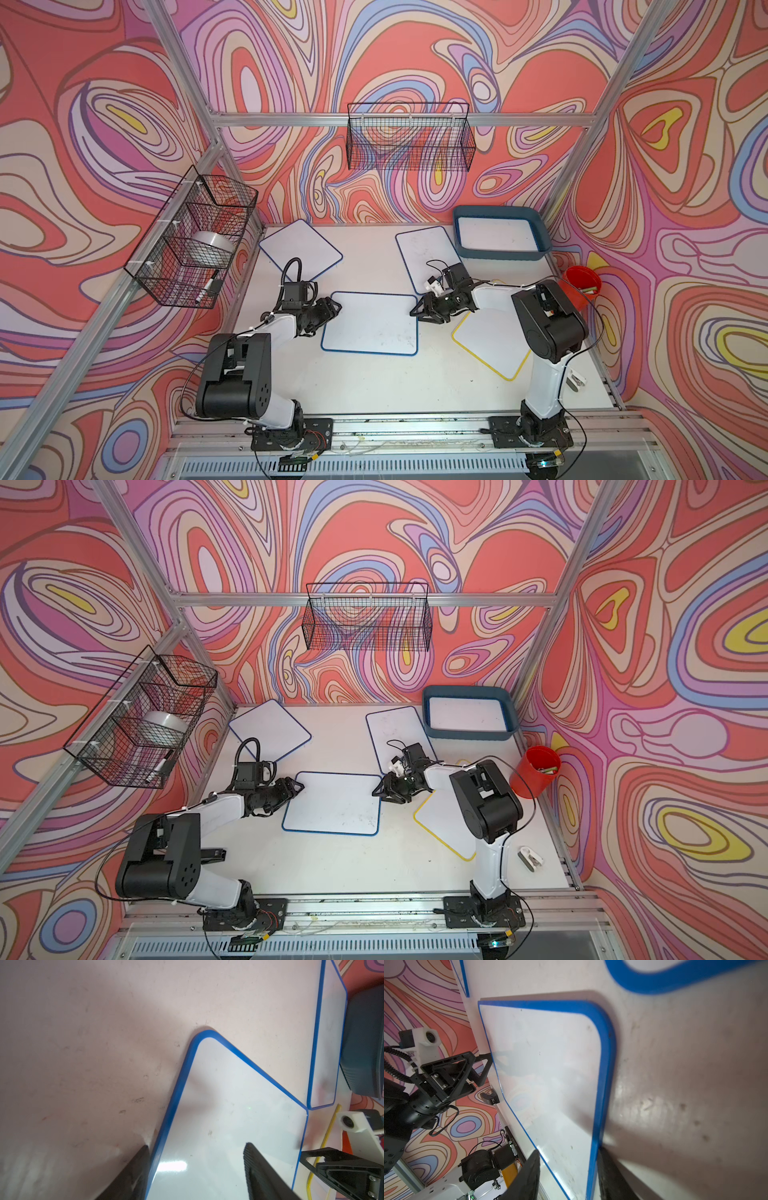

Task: Put the whiteboard into the storage box
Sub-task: Pick up the whiteboard at the center of the board.

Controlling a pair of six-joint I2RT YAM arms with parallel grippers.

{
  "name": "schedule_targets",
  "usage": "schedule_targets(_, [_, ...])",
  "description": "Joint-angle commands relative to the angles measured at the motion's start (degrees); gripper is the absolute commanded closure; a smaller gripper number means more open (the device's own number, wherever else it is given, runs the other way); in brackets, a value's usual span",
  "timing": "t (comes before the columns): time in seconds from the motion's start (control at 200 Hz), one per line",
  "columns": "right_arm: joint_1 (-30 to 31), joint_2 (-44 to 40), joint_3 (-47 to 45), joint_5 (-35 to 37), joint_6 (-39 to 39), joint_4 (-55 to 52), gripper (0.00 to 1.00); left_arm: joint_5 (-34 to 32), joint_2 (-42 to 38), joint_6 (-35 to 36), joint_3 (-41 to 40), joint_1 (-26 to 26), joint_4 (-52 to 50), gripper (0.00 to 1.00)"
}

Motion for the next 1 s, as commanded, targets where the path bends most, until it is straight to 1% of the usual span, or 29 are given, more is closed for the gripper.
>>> schedule_targets(0.0, [3.6, -2.8, 2.3, -14.7, 0.5, 7.6, 0.54, 17.3, 3.0, -3.4, -3.2, -3.6, -6.0, 0.33])
schedule_targets(0.12, [2.0, -4.9, 2.1, -14.8, 0.9, 7.9, 0.54, 17.1, 2.7, -3.6, -3.5, -3.6, -5.6, 0.33])
schedule_targets(0.331, [-0.7, -8.3, 0.6, -16.1, 3.9, 11.7, 0.55, 17.4, 3.8, -4.2, -3.4, -3.6, -4.3, 0.33])
schedule_targets(0.576, [-0.9, -6.6, -0.5, -15.8, 4.1, 13.1, 0.56, 17.4, 4.4, -4.6, -3.2, -3.6, -3.8, 0.33])
schedule_targets(0.771, [-0.9, -4.1, -2.6, -18.8, 10.6, 23.9, 0.56, 17.2, 4.7, -4.9, -3.3, -3.6, -3.4, 0.33])
schedule_targets(0.997, [-0.9, -3.4, -2.1, -19.1, 12.4, 27.0, 0.57, 18.2, 5.8, -6.8, -3.7, -3.6, -0.6, 0.33])
